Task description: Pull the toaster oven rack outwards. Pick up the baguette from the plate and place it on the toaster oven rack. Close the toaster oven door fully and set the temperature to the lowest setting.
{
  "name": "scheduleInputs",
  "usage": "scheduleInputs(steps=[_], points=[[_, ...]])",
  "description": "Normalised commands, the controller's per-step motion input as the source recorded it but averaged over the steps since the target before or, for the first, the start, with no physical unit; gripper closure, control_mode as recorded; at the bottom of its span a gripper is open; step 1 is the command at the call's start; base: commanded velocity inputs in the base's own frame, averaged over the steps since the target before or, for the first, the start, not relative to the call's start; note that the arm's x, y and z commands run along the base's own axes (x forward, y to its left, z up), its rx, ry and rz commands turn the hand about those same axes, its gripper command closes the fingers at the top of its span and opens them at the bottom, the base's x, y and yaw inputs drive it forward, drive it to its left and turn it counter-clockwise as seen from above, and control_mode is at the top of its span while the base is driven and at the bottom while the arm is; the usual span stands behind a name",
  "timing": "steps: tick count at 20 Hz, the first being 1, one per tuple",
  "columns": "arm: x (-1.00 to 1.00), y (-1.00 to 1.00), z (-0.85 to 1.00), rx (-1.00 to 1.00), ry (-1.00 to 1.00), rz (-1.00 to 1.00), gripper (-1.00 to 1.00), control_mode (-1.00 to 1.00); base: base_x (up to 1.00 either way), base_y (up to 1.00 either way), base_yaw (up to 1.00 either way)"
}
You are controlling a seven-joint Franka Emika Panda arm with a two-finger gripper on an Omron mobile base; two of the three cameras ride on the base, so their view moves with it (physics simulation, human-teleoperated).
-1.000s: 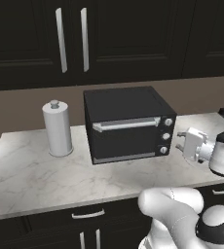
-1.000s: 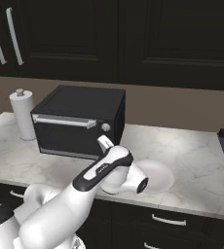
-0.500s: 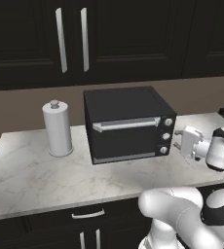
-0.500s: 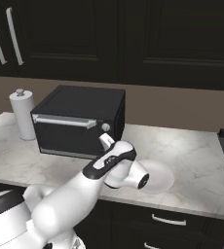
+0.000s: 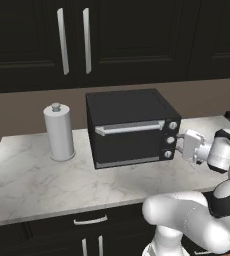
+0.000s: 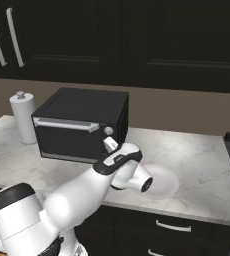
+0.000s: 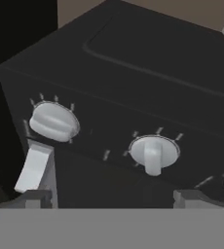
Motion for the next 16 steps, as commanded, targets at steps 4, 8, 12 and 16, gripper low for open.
scheduleInputs(steps=[4,8,12,16], points=[[0.15,0.01,-0.15,0.0,0.0,-0.03,-1.0,-1.0,0.0,0.0,0.0],[0.16,0.03,-0.12,0.0,0.0,-0.04,-1.0,-1.0,0.0,0.0,0.0],[0.2,0.07,-0.08,0.0,0.0,-0.06,-1.0,-1.0,0.0,0.0,0.0],[0.21,0.04,-0.11,0.0,0.0,-0.06,-1.0,-1.0,0.0,0.0,0.0]])
